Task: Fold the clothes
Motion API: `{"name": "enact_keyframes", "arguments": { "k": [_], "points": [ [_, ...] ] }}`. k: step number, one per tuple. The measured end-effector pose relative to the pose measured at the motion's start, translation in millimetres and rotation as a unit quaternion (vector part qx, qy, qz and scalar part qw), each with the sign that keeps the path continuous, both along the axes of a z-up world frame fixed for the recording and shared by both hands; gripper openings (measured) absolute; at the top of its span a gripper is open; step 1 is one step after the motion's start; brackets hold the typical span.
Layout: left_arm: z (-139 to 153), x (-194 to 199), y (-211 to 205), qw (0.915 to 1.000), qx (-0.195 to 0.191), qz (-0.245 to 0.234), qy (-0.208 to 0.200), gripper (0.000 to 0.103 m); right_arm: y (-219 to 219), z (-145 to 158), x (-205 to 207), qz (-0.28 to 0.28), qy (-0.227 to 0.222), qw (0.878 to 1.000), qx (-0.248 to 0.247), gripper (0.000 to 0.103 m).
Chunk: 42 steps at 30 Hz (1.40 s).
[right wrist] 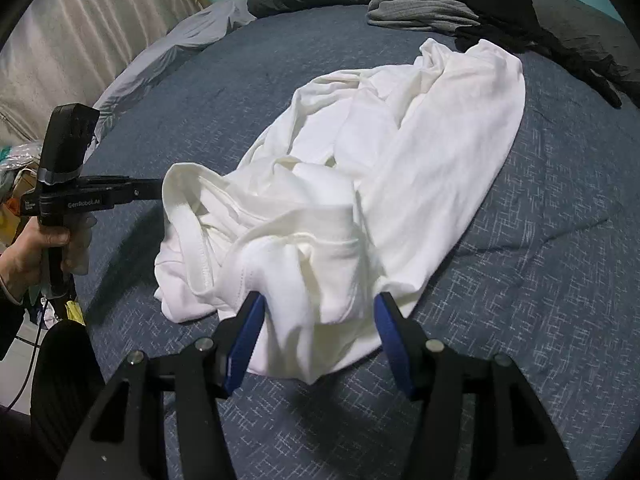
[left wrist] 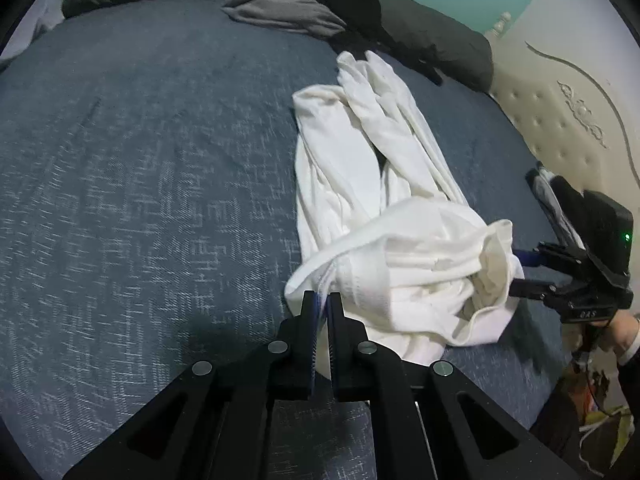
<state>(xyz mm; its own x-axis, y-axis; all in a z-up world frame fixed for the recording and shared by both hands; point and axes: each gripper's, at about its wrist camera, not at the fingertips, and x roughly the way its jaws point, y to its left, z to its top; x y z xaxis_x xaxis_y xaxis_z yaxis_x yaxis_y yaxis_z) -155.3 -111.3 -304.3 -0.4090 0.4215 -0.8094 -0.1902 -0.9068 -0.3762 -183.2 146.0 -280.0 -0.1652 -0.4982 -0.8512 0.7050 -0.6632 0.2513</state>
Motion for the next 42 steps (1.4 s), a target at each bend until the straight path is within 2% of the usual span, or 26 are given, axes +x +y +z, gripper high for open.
{"name": "enact_keyframes", "arguments": {
  "k": [12,20,29,36,38,40,42],
  "points": [
    [-39.9,-4.3,17.4,0.9983,-0.011,-0.022,-0.053,0.005,5.2,-3.3,-3.0,-0.008,-0.009,1.000,-0.012,0.058],
    [-49.4,-5.3,24.5,0.9973,-0.016,-0.025,-0.068,0.006,9.0,-3.9,-3.0,-0.013,-0.011,1.000,-0.014,0.058],
    [-45.4,5.6,22.9,0.9986,-0.003,-0.028,-0.046,0.008,11.7,-7.3,-5.2,-0.020,-0.017,1.000,-0.017,0.058],
    [-49.5,5.9,34.3,0.9983,-0.018,-0.043,-0.036,0.005,4.9,-14.0,-3.2,-0.016,-0.021,1.000,-0.006,0.058],
    [-47.4,7.9,37.0,0.9979,-0.028,-0.051,-0.028,0.004,1.9,-15.7,-1.4,-0.009,-0.020,1.000,-0.001,0.048],
    [-44.3,3.6,35.9,0.9974,-0.036,-0.058,-0.021,0.004,-0.2,-16.2,1.5,-0.004,-0.014,1.000,0.006,0.027],
    [-40.1,3.7,33.8,0.9976,-0.035,-0.058,-0.017,0.004,-0.2,-14.7,3.4,-0.001,-0.011,1.000,0.004,0.014]
  ]
}}
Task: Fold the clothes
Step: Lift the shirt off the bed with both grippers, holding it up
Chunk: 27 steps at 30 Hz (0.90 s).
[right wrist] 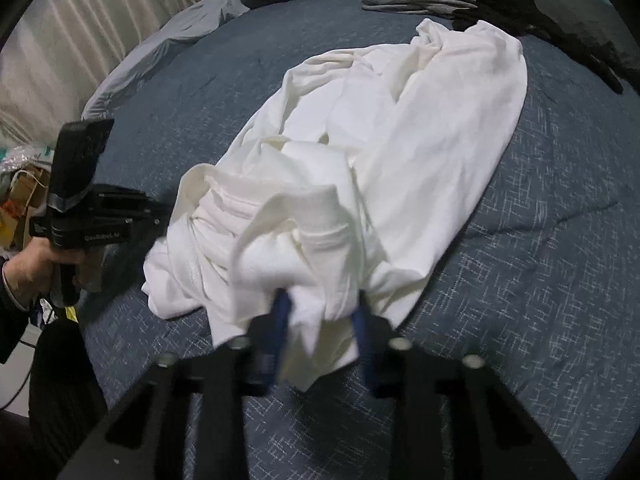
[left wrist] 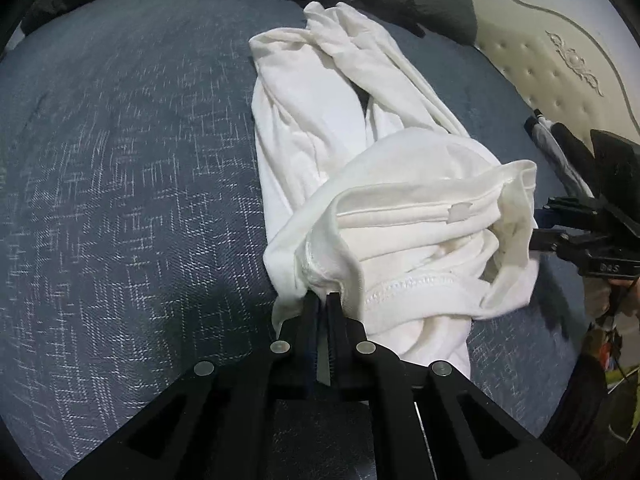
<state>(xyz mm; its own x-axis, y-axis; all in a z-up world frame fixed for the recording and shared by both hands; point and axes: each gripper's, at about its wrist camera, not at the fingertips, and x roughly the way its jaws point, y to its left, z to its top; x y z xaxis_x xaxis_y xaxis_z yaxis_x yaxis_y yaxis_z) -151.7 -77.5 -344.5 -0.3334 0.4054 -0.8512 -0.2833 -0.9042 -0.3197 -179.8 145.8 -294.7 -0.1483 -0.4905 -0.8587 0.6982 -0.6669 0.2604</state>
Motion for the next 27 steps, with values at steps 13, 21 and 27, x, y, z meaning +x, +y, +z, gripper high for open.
{"name": "enact_keyframes", "arguments": {
  "k": [13,21,27],
  "points": [
    [100.9,7.7,-18.0,0.9954,0.000,0.009,0.095,0.003,14.5,108.8,15.9,-0.007,0.108,0.992,-0.070,0.009],
    [192.7,24.2,-21.9,0.9856,0.015,0.022,0.167,0.003,32.8,218.1,34.3,-0.016,0.184,0.977,-0.107,0.009],
    [284.3,32.1,-18.4,0.9729,0.020,0.025,0.229,0.003,49.5,307.5,44.9,-0.032,0.239,0.962,-0.131,0.009]
  ]
}}
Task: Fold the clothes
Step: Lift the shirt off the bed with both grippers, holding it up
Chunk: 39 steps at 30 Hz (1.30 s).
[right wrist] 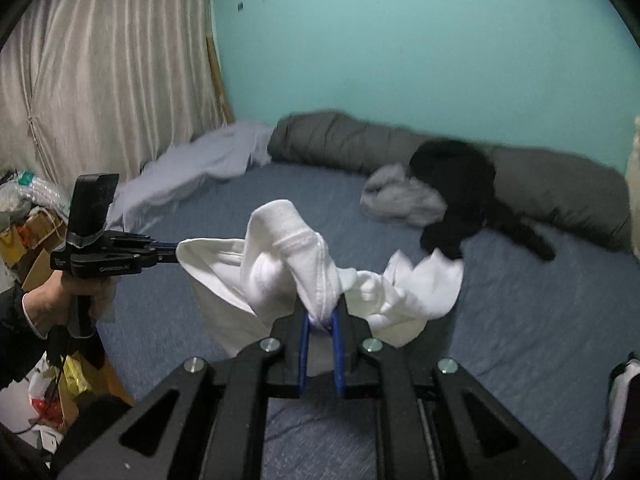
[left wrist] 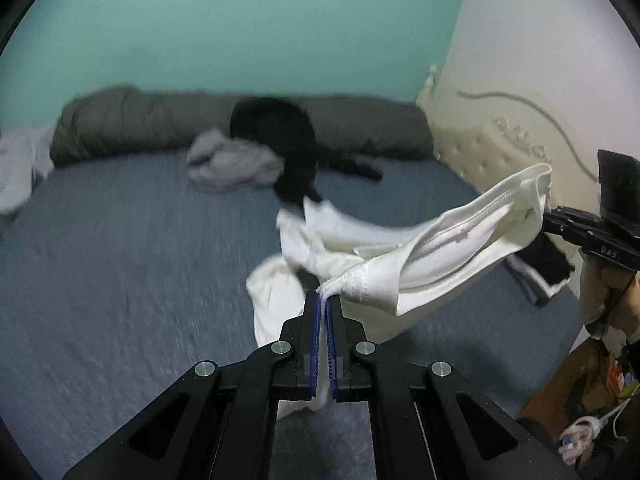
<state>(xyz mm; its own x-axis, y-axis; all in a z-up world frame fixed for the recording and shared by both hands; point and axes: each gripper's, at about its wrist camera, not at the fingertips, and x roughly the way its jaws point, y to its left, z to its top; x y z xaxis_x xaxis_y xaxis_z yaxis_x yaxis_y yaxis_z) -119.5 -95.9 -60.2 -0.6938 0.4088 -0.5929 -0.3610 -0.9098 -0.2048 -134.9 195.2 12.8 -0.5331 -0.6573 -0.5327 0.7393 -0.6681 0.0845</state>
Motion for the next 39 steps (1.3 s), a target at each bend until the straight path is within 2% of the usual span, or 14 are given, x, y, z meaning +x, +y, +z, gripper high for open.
{"name": "enact_keyframes", "arguments": {
  "k": [7,12,17,26,31,35,39],
  "points": [
    [108.3,4.4,2.2,0.9981,-0.002,0.006,0.061,0.003,8.8,100.4,15.9,-0.009,0.058,0.998,-0.016,0.009],
    [179.3,10.7,-2.1,0.9953,-0.003,0.015,0.096,0.003,16.5,157.7,29.5,-0.016,0.085,0.996,-0.025,0.009],
    [239.2,28.7,2.0,0.9909,-0.012,0.015,0.133,0.003,21.0,194.4,50.3,-0.012,0.108,0.994,-0.034,0.009],
    [316.3,71.4,9.5,0.9820,-0.010,0.015,0.188,0.003,35.3,235.1,81.9,-0.015,0.115,0.992,-0.050,0.009],
    [320.9,85.8,14.8,0.9813,-0.017,0.012,0.191,0.003,38.2,235.2,99.1,-0.014,0.111,0.993,-0.042,0.009],
    [294.0,76.4,18.7,0.9864,-0.024,0.012,0.162,0.003,32.7,207.2,88.2,-0.018,0.084,0.996,-0.021,0.009],
    [240.1,45.3,31.5,0.9933,-0.028,0.007,0.112,0.003,20.5,152.7,66.9,-0.024,0.046,0.999,0.008,0.009]
  ]
}}
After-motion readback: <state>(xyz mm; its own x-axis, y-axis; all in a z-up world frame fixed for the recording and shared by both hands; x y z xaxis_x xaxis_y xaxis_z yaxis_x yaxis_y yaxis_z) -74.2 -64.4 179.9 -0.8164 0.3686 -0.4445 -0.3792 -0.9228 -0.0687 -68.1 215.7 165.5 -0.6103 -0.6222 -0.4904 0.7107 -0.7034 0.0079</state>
